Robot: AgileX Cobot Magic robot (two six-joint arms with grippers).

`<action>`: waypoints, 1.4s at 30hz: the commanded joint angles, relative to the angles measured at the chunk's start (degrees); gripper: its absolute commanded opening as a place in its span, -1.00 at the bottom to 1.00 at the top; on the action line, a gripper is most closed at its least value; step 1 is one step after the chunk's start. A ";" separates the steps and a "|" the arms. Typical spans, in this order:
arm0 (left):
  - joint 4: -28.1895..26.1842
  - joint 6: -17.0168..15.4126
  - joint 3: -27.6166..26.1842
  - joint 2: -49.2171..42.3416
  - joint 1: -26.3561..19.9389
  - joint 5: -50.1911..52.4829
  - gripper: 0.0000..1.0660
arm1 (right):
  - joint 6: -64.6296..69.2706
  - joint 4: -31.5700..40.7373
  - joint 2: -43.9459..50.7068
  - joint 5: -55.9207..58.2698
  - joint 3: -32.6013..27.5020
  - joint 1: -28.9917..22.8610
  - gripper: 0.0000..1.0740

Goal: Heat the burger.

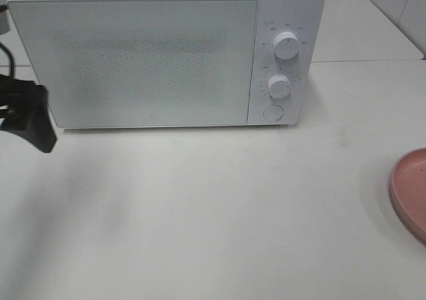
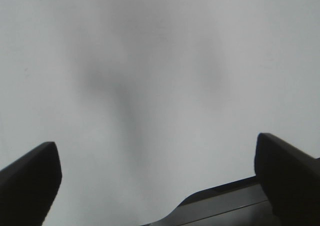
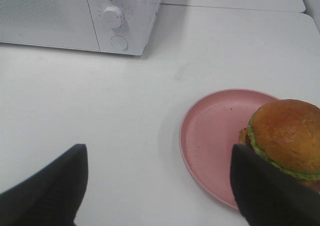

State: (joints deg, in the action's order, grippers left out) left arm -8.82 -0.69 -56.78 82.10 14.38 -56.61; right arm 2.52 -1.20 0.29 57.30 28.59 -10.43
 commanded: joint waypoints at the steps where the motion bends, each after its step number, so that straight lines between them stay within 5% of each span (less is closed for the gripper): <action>1: 0.11 -0.40 4.58 -4.64 -4.30 -0.97 0.87 | -0.69 0.00 1.60 -0.29 -0.11 0.34 0.41; 9: 1.49 -0.40 15.93 -19.19 -8.37 -1.26 0.87 | -0.69 0.00 1.60 -0.29 -0.11 0.34 0.41; 23: 2.98 0.23 25.15 -43.20 -8.37 -2.58 0.87 | -0.69 0.00 1.60 -0.29 -0.11 0.34 0.41; 42: 4.41 0.11 26.93 -72.59 -8.37 -4.76 0.87 | -0.69 0.00 1.60 -0.29 -0.11 0.34 0.41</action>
State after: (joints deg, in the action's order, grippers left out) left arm -4.41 -0.52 -29.97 10.26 6.19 -61.19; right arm 2.52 -1.20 0.29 57.30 28.59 -10.43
